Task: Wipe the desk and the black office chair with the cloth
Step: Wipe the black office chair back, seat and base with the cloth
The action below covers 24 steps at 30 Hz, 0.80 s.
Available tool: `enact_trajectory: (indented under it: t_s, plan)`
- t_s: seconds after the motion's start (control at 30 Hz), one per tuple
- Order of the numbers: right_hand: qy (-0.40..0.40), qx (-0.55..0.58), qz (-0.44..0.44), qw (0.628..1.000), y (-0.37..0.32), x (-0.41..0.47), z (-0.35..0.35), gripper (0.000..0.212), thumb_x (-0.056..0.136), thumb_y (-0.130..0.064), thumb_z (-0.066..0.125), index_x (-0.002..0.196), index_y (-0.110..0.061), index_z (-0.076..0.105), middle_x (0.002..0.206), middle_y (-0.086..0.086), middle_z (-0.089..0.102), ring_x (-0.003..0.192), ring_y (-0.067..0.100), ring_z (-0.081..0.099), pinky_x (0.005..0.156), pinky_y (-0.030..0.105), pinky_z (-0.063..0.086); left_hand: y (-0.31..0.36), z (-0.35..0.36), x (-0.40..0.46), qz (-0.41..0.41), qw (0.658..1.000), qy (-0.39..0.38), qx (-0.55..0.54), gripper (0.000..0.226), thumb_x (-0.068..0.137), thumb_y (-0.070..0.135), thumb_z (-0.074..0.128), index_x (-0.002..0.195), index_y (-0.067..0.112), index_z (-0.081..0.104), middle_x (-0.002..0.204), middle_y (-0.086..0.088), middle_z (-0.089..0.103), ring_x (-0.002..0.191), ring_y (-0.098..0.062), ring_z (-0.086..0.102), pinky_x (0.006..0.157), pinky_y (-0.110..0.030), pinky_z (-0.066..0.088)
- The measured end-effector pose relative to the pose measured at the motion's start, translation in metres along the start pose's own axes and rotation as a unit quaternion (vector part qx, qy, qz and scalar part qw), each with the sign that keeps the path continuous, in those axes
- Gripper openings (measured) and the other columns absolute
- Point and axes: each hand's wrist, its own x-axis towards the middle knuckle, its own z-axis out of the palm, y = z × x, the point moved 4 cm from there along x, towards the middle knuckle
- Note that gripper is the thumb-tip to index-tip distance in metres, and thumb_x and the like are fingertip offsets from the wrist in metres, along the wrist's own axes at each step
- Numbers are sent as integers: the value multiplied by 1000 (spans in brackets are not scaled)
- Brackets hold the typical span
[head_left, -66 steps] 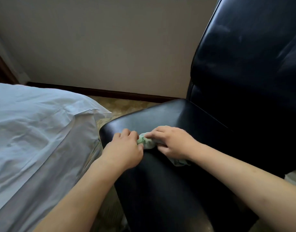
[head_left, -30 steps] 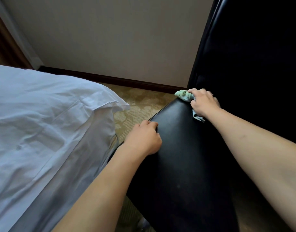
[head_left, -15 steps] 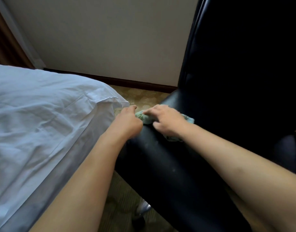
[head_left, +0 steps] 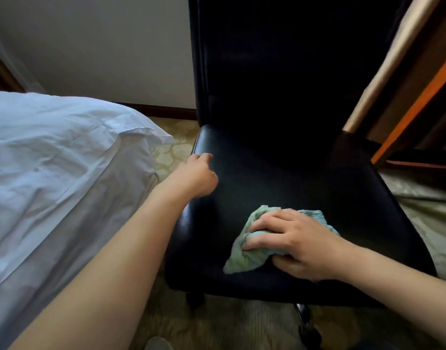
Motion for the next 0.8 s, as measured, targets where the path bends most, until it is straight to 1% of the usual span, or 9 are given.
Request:
enact_trajectory:
  t_s: [0.1, 0.2, 0.27, 0.37, 0.5, 0.6, 0.67, 0.73, 0.8]
  plan:
    - [37, 23, 106, 993, 42, -37, -8, 49, 83, -30, 56, 131, -41, 58, 132, -16, 56, 123, 14, 53, 101, 40, 46, 16, 11, -7, 18, 1000, -4, 17, 59, 98, 23, 38, 156, 24, 24, 160, -6, 24, 133, -37, 44, 109, -46, 40]
    - [100, 40, 288, 951, 84, -46, -16, 53, 81, -33, 47, 131, -46, 51, 124, -9, 59, 120, 23, 54, 99, 48, 46, 28, 16, -12, 25, 999, 3, 23, 59, 98, 24, 40, 155, 25, 25, 160, -5, 25, 139, -38, 37, 114, -46, 35]
    - [108, 13, 348, 931, 90, -38, -15, 56, 79, -31, 45, 133, -41, 54, 123, -3, 60, 119, 30, 54, 97, 45, 45, 35, 18, -16, 34, 999, 3, 21, 59, 99, 25, 40, 155, 26, 26, 161, -5, 24, 143, -35, 31, 116, -44, 31]
    - [123, -26, 335, 934, 61, -12, -6, 55, 78, -29, 46, 132, -33, 59, 116, 2, 63, 111, 33, 59, 88, 42, 47, 45, 18, -18, 40, 999, 6, 22, 59, 99, 27, 40, 156, 28, 25, 162, -3, 21, 145, -35, 26, 118, -44, 28]
    - [141, -23, 248, 958, -6, 19, 8, 58, 76, -33, 40, 130, -31, 61, 114, 2, 64, 106, 32, 60, 83, 42, 49, 61, 20, -17, 50, 998, 15, 30, 58, 102, 28, 41, 156, 26, 24, 164, -6, 20, 146, -33, 27, 119, -43, 27]
    - [120, -40, 150, 981, -61, 31, 26, 54, 79, -38, 55, 132, -34, 59, 124, 1, 62, 114, 28, 55, 90, 42, 45, 68, 25, -21, 55, 998, 10, 30, 57, 103, 28, 39, 157, 28, 21, 165, -3, 17, 148, -30, 24, 119, -42, 27]
    - [99, -54, 104, 988, -74, 31, 31, 54, 80, -38, 65, 133, -37, 56, 129, -1, 60, 119, 25, 52, 92, 41, 41, 72, 27, -23, 63, 998, 18, 28, 57, 103, 28, 39, 157, 28, 22, 164, -1, 18, 148, -28, 25, 118, -42, 29]
    - [114, -38, 116, 986, -57, 21, 24, 49, 84, -38, 58, 133, -38, 55, 128, -4, 60, 119, 24, 53, 91, 41, 43, 78, 29, -23, 67, 997, 25, 29, 57, 102, 28, 40, 156, 28, 24, 164, -1, 19, 147, -27, 27, 117, -42, 30]
    - [127, -23, 167, 977, -24, 3, 15, 48, 83, -38, 46, 130, -37, 58, 121, -4, 62, 114, 26, 56, 87, 41, 47, 84, 31, -22, 72, 997, 18, 28, 57, 101, 27, 40, 156, 28, 26, 163, -1, 21, 145, -28, 29, 117, -41, 30]
